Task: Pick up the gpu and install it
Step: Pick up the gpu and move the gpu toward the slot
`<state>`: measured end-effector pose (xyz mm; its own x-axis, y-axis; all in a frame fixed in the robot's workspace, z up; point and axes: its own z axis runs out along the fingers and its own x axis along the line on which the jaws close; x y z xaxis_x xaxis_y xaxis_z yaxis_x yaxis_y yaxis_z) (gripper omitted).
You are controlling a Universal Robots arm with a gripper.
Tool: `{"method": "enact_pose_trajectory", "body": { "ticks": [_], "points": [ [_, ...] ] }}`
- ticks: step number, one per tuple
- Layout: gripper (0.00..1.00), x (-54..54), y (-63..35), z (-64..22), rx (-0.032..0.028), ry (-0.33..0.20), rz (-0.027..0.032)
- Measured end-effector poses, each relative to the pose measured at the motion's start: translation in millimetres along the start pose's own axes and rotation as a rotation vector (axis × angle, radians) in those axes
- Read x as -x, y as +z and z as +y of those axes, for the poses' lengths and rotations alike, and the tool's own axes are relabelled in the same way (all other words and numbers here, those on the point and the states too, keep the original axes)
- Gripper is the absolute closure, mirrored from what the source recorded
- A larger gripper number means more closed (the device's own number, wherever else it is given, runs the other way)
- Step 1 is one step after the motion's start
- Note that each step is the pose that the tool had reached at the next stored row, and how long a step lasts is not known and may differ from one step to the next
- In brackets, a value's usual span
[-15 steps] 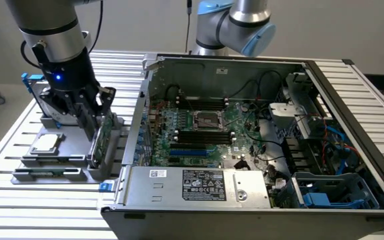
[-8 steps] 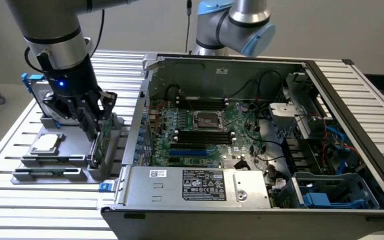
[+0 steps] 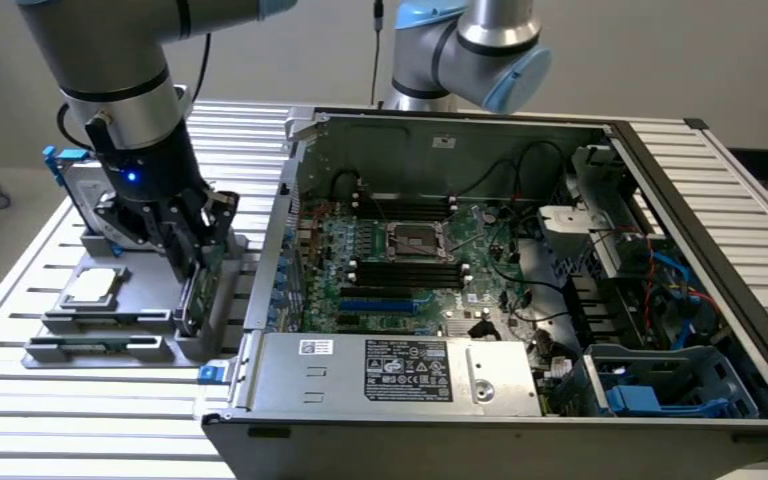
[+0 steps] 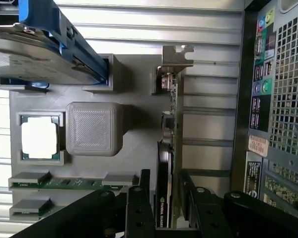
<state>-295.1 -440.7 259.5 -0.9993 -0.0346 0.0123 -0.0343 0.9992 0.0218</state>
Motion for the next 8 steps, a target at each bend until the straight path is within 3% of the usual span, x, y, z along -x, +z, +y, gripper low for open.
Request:
{"method": "enact_pose_trajectory", "body": {
  "ticks": [8],
  "points": [
    [0.64, 0.4, 9.0, 2.9, -0.0005, -0.004, -0.0103]
  ]
}}
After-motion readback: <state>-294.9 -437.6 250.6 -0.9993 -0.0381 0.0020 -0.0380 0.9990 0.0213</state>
